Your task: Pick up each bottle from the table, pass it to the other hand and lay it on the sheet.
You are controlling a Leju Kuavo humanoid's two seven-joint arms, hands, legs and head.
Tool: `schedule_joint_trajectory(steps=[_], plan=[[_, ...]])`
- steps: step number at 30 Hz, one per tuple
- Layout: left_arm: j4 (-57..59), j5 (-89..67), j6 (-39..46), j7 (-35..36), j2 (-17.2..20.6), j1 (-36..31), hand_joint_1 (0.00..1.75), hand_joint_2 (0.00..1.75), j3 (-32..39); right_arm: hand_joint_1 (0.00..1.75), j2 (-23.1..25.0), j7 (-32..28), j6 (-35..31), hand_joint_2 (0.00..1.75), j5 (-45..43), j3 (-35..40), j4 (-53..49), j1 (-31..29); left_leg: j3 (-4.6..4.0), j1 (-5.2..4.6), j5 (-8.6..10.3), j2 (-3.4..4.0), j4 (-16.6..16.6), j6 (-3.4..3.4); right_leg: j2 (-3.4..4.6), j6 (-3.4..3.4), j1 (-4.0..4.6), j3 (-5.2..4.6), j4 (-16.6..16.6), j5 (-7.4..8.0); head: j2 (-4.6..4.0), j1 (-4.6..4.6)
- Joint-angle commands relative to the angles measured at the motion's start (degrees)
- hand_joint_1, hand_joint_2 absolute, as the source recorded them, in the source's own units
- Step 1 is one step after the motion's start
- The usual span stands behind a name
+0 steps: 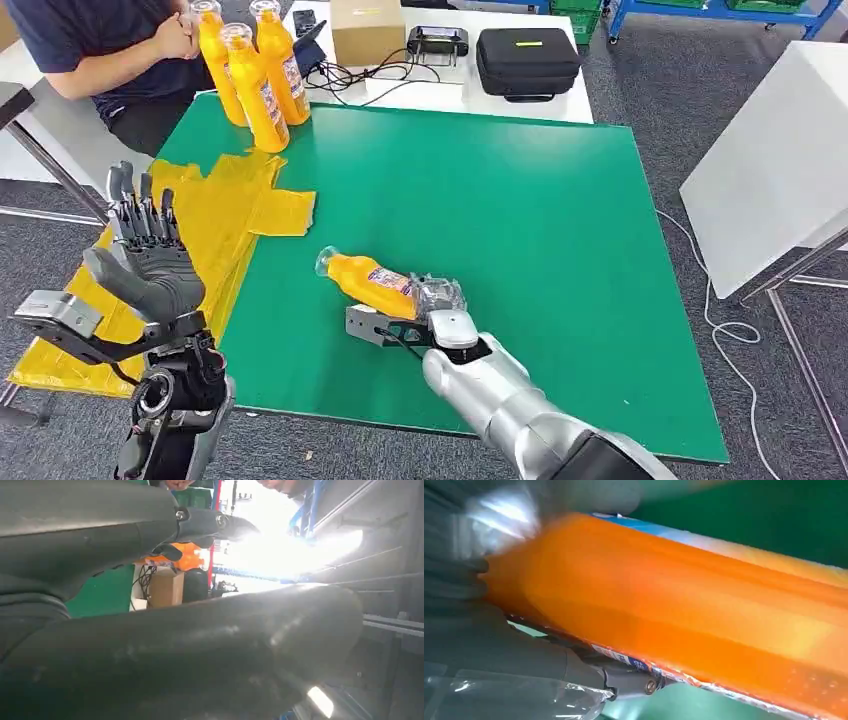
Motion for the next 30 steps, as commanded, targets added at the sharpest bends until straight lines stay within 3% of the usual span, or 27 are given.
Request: schedule_joint_trajectory(steps=[1, 5, 6, 9, 11, 14, 15, 17, 18, 21, 22, 23, 25, 30], plan=[[4.3, 0.2, 0.7, -0.4, 0.5, -2.1, 0.0, 0.0, -1.2, 1.75, -1.3, -0.3, 0.2, 1.75, 1.0, -3.3, 5.0, 0.6, 0.18, 0.04, 0.01, -0.17, -0.1, -0.07, -0.09, -0.05, 0.03, 0.25, -0.1, -0.05, 0.0, 0.02], [4.9, 0.2, 1.0, -0.4, 0.8, -1.8, 0.0, 0.0, -1.0, 1.75, -1.6, -1.7, -2.1, 1.75, 2.2, -5.4, 3.4, 0.5, 0.34, 0.07, -0.02, -0.19, -0.2, -0.14, -0.04, -0.1, 0.05, 0.46, -0.2, -0.07, 0.02, 0.0], [5.8, 1.9, -1.0, 2.6, 1.5, -1.8, 0.0, 0.0, -1.2, 1.75, -1.9, -2.9, -5.3, 1.75, 2.3, -6.7, 1.2, 0.7, 0.19, 0.02, 0.01, -0.14, -0.1, -0.07, -0.06, -0.05, 0.01, 0.28, -0.1, -0.04, 0.0, 0.0], [8.7, 3.5, -5.9, 4.7, 1.9, -0.6, 0.0, 0.0, 0.3, 1.75, -3.6, -5.5, -6.7, 1.75, 2.3, -11.5, -7.6, 1.9, 0.18, 0.01, 0.02, -0.09, -0.1, -0.06, -0.01, -0.05, 0.01, 0.23, -0.1, -0.02, 0.0, 0.02], [11.0, 5.2, -9.1, 5.3, 1.7, -0.9, 0.0, 0.0, 1.2, 1.75, -5.0, -6.5, -3.9, 1.75, 2.1, -13.8, -14.7, 3.5, 0.19, 0.02, 0.04, -0.14, -0.1, -0.09, -0.04, -0.06, 0.01, 0.27, -0.1, -0.01, 0.02, 0.02], [11.3, 5.1, -9.4, 5.1, 1.5, -1.2, 0.0, 0.0, 1.3, 1.75, -5.2, -6.3, -3.1, 1.75, 2.4, -14.2, -15.8, 4.1, 0.12, 0.01, 0.0, -0.09, 0.0, -0.07, 0.02, -0.05, 0.0, 0.2, -0.1, -0.03, 0.02, 0.02], [11.5, 6.2, -10.5, 5.9, 1.6, -1.2, 0.0, 1.75, 1.2, 1.75, -5.1, -7.3, -3.8, 1.75, 2.1, -14.7, -16.7, 4.5, 0.07, 0.01, 0.0, -0.06, -0.1, -0.06, 0.03, -0.03, 0.01, 0.18, -0.1, 0.01, 0.02, 0.0], [12.7, 7.3, -12.3, 6.3, 2.3, -0.8, 0.0, 1.75, 1.7, 1.75, -6.6, -8.7, -5.5, 1.75, 2.1, -16.0, -23.8, 6.8, 0.14, 0.02, -0.02, -0.12, -0.1, -0.08, -0.01, -0.03, 0.02, 0.25, -0.1, -0.01, 0.02, 0.02], [13.4, 9.5, -14.3, 7.4, 2.9, 0.1, 0.0, 1.75, 2.2, 1.75, -7.9, -12.9, -10.2, 1.75, 0.8, -16.8, -32.1, 10.0, 0.07, 0.01, 0.0, -0.13, -0.1, -0.06, -0.05, 0.0, 0.01, 0.19, -0.1, 0.0, 0.02, 0.02], [16.3, 10.4, -17.5, 6.4, 3.6, 0.7, 0.0, 1.75, 3.5, 1.75, -11.2, -13.2, -8.2, 1.75, -0.6, -17.0, -47.0, 15.7, 0.0, -0.01, 0.01, -0.15, -0.1, -0.05, -0.06, 0.01, 0.0, 0.15, -0.1, 0.01, 0.02, 0.0], [16.3, 10.4, -17.5, 6.4, 3.6, 0.7, 0.0, 1.75, 3.5, 1.75, -11.2, -13.2, -8.2, 1.75, -0.6, -17.0, -47.0, 15.7, 0.1, 0.01, -0.05, -0.19, -0.1, -0.09, -0.06, -0.01, 0.01, 0.25, -0.1, -0.06, 0.02, 0.0], [18.8, 13.3, -20.2, 8.6, 3.8, -0.4, 0.0, 1.75, 3.8, 1.75, -11.5, -17.7, -11.3, 1.75, -2.9, -17.0, -48.5, 16.1, 0.0, 0.0, -0.05, -0.16, -0.1, -0.07, -0.05, 0.01, 0.0, 0.16, -0.1, -0.05, 0.0, 0.02], [21.4, 14.5, -21.0, 8.9, 3.5, -2.1, 0.0, 1.75, 4.3, 1.75, -11.4, -20.5, -13.3, 1.75, -4.4, -16.0, -47.6, 15.1, 0.02, 0.03, -0.05, -0.19, -0.1, -0.09, -0.06, -0.01, 0.03, 0.19, -0.1, -0.06, 0.02, 0.0], [20.6, 15.6, -21.2, 8.8, 3.3, -3.0, 0.0, 1.75, 5.6, 1.75, -10.0, -21.8, -14.9, 1.75, -5.2, -11.8, -45.2, 13.2, -0.22, 0.02, -0.01, -0.01, 0.0, -0.06, 0.08, 0.01, 0.03, -0.14, 0.0, 0.03, 0.02, 0.0]])
